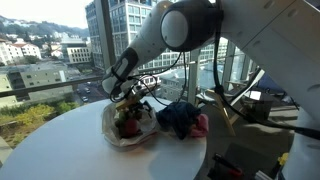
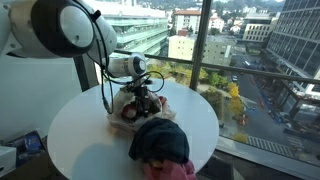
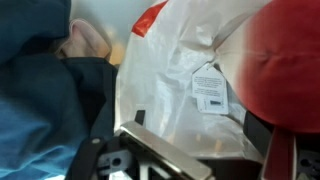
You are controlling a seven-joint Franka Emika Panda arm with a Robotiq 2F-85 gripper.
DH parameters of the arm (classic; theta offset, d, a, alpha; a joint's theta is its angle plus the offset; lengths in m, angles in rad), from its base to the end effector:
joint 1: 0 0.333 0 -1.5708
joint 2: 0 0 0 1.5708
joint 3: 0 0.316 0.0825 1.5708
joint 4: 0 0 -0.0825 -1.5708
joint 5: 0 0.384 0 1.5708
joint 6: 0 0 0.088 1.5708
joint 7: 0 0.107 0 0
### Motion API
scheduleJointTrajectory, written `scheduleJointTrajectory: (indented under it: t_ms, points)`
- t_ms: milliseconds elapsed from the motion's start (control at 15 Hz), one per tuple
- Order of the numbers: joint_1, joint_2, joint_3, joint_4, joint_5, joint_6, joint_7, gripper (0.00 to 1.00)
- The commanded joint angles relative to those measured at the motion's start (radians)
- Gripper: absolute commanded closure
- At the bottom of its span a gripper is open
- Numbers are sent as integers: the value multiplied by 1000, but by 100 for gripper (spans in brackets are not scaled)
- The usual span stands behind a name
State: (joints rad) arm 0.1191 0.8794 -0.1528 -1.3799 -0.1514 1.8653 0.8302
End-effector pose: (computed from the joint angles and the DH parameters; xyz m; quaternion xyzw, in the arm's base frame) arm 0.6872 -0.0169 0.1652 0.9038 -0.3607 -0.1255 0.1932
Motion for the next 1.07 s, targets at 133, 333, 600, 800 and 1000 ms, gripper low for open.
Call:
scheduleJointTrajectory:
  t_ms: [133, 333, 600, 800, 1000]
  points:
    - [-36, 75, -12, 30, 43, 62, 58, 0]
    - [-52, 66, -10, -3, 95, 164, 119, 0]
    - [-39, 28, -20, -72, 108, 327, 183, 0]
    - [-17, 10, -27, -138, 97, 397, 223, 0]
    - [-2, -29, -19, -223, 101, 456, 240, 27]
